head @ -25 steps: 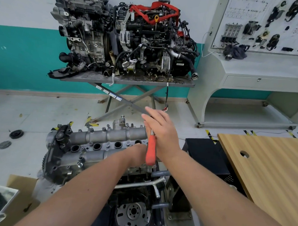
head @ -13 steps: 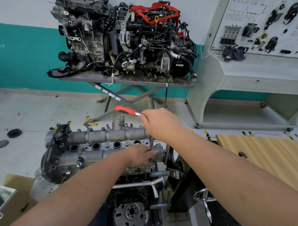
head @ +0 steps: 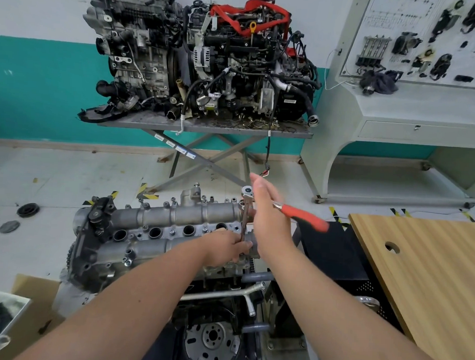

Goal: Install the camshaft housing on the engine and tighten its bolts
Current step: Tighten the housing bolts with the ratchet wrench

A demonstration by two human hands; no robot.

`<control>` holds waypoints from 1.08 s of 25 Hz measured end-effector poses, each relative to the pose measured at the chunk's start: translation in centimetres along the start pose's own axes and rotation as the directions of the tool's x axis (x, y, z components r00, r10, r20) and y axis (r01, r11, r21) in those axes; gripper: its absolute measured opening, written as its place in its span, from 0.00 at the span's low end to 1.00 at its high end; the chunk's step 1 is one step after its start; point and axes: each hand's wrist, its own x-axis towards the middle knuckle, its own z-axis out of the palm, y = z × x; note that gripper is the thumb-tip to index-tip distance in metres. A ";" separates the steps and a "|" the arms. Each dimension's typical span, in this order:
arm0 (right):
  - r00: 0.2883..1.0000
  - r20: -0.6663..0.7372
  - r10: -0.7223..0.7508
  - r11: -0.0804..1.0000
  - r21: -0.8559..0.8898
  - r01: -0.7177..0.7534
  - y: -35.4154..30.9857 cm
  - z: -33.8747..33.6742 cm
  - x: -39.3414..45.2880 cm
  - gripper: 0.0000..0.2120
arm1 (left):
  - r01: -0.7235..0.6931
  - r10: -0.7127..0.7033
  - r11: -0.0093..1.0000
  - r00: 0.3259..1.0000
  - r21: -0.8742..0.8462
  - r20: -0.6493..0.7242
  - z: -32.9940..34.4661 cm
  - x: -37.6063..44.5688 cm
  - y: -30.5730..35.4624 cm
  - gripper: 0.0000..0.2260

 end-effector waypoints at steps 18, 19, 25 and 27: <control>0.943 0.330 0.048 0.420 -0.863 0.281 -4.5 1.0 3.7 0.13 | 0.030 -0.030 0.999 0.999 -0.014 -0.019 0.2 -0.1 0.0 0.19; 0.949 0.227 0.219 0.714 -0.700 0.002 -4.6 1.2 3.9 0.09 | 0.028 -0.029 1.000 0.999 -0.013 -0.034 0.2 -0.1 0.0 0.19; 0.859 0.171 0.483 0.750 0.425 -0.506 -2.8 0.1 2.4 0.01 | -0.006 0.005 1.000 0.999 -0.017 -0.047 0.3 -0.1 -0.1 0.20; 0.930 0.077 0.359 0.865 0.346 -0.362 -1.5 -0.2 1.8 0.05 | -0.006 0.005 1.000 0.999 -0.020 -0.050 0.4 0.0 -0.3 0.19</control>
